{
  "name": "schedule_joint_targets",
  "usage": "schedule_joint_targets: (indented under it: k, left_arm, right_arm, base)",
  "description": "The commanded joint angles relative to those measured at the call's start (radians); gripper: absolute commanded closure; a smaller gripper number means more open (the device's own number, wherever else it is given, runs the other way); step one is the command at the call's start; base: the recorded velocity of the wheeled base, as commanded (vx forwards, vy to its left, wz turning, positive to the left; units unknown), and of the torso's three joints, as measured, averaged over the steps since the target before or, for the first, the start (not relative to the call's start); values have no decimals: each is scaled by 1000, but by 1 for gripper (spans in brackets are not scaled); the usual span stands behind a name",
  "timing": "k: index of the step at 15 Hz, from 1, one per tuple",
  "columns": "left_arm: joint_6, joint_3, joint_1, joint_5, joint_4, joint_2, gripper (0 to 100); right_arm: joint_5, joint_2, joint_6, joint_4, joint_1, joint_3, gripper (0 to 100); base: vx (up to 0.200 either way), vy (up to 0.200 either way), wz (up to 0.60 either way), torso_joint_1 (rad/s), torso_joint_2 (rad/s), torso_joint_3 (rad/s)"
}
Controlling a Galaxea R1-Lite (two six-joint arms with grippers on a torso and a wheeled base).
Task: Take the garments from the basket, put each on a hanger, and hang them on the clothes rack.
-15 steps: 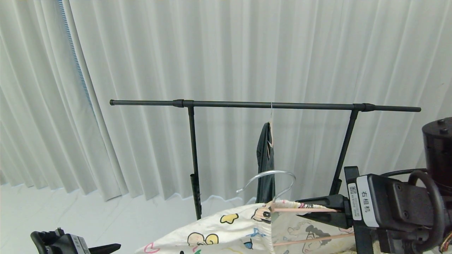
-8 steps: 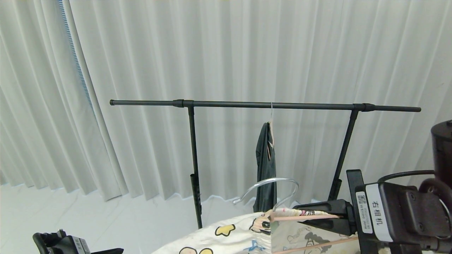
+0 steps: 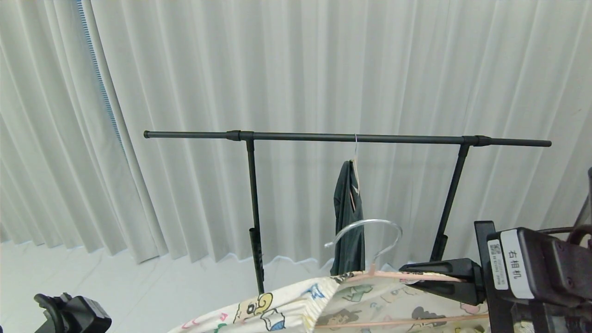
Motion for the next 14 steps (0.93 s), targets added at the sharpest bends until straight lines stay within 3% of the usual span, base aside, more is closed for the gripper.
schedule_joint_targets:
  k: [1,8,9,14]
  left_arm:
    - [1,0,74,3,1,17,100]
    - [20,-69,34,4,1,-3,100]
    - [20,-69,33,4,1,-3,0]
    - [15,-80,17,3,1,-32,0]
  right_arm:
    - [-1,-28,6,-1,-4,9,100]
    - [-23,-39,40,-4,-15,18,100]
    - [-23,-39,40,-4,-15,18,100]
    - [-23,-46,40,-4,-80,23,100]
  base:
    - [0,0,0,0,0,0]
    - [0,0,0,0,0,0]
    - [0,0,0,0,0,0]
    - [0,0,0,0,0,0]
